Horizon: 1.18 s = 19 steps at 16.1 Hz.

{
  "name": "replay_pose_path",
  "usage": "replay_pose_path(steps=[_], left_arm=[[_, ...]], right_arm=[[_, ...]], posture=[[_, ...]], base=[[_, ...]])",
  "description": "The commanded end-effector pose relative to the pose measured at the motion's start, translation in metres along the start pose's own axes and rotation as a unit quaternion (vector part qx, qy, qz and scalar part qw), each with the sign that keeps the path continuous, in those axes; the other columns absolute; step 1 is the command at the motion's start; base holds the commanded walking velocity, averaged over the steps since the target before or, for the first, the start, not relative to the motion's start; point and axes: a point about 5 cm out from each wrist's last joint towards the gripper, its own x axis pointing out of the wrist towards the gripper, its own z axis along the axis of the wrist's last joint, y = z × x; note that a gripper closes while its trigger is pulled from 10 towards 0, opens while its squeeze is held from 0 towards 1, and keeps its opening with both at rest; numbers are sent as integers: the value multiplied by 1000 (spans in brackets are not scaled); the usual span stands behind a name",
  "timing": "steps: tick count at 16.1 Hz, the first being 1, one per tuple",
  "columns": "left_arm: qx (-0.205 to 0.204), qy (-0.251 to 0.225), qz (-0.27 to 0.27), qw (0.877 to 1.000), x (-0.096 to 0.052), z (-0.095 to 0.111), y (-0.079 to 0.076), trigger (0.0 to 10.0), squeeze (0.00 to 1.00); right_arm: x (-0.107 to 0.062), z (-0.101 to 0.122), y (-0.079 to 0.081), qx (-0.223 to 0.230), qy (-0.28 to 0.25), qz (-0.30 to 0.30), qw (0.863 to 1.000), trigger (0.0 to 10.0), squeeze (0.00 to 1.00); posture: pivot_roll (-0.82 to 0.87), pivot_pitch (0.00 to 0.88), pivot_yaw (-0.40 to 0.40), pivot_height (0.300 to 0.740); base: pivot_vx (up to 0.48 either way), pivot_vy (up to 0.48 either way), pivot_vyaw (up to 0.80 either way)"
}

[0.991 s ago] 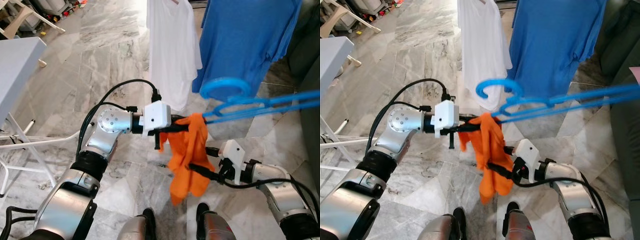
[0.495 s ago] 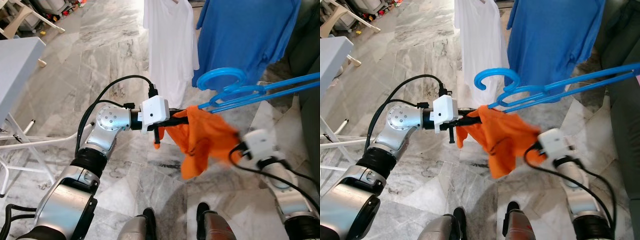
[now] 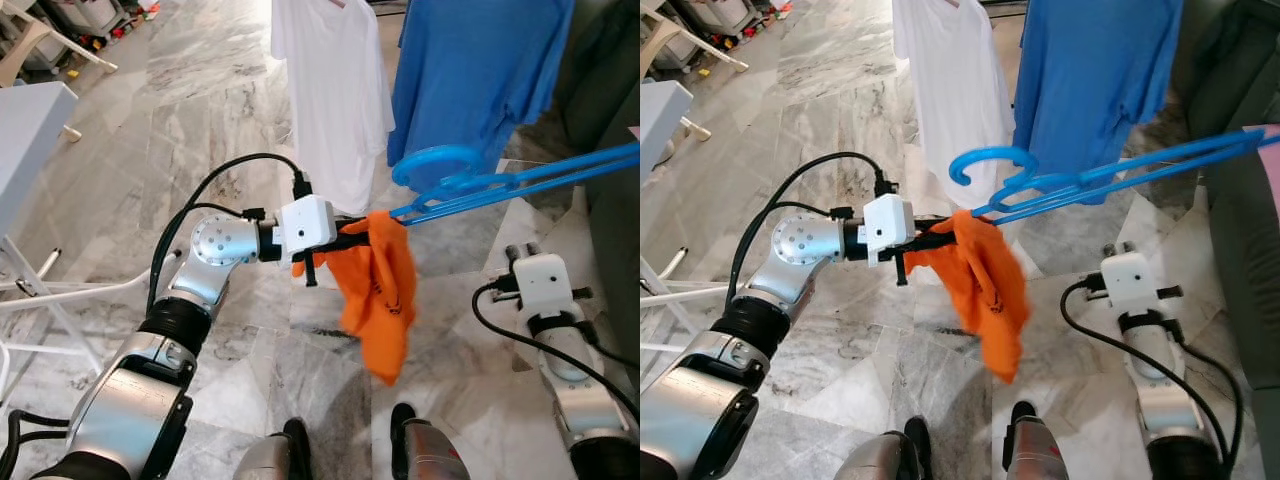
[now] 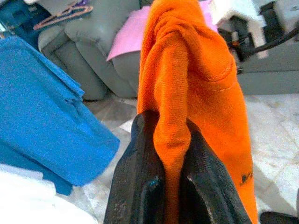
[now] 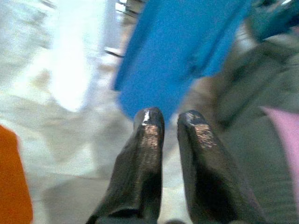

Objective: Hang hanger

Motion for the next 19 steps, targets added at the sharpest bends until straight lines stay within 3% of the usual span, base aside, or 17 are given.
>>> replay_pose_path(steps=[1, 3, 6, 8, 10, 12, 14, 19], left_arm=[[5, 10, 6, 1000, -7, -4, 0, 0, 0], [-23, 6, -32, 999, -8, -5, -2, 0, 0], [-38, 11, -111, 993, -9, -7, -13, 0, 0], [-32, 44, -113, 992, -10, -19, -22, 0, 0], [-96, 128, -98, 982, -23, -59, -52, 0, 0], [-120, 159, -42, 979, -28, -69, -53, 0, 0], [-126, 148, -23, 981, -25, -67, -47, 0, 0], [-95, 70, -77, 990, -6, -37, -27, 0, 0]], right_arm=[[-6, -1, 15, 20, -8, 51, 998, 10000, 0], [-20, -2, 27, 59, -11, 158, 986, 10000, 0], [-32, -6, 25, 90, 10, 260, 961, 10000, 0], [-32, -10, 18, 54, 20, 278, 959, 10000, 0], [-29, 0, 19, 58, 15, 315, 947, 10000, 0], [-38, 1, 35, 50, 22, 369, 928, 10000, 0], [-49, -6, 49, 34, 44, 415, 908, 10000, 0], [-49, -20, 47, 44, 70, 414, 906, 10000, 0]], posture=[[-124, 288, 164, 740], [-128, 291, 164, 740], [-125, 299, 181, 740], [-121, 300, 186, 740], [-126, 300, 187, 740], [-139, 302, 182, 740], [-140, 304, 178, 740], [-121, 301, 189, 740]], base=[[0, 0, 0], [0, 0, 0], [0, 0, 0], [0, 0, 0], [0, 0, 0], [0, 0, 0], [0, 0, 0], [0, 0, 0]])
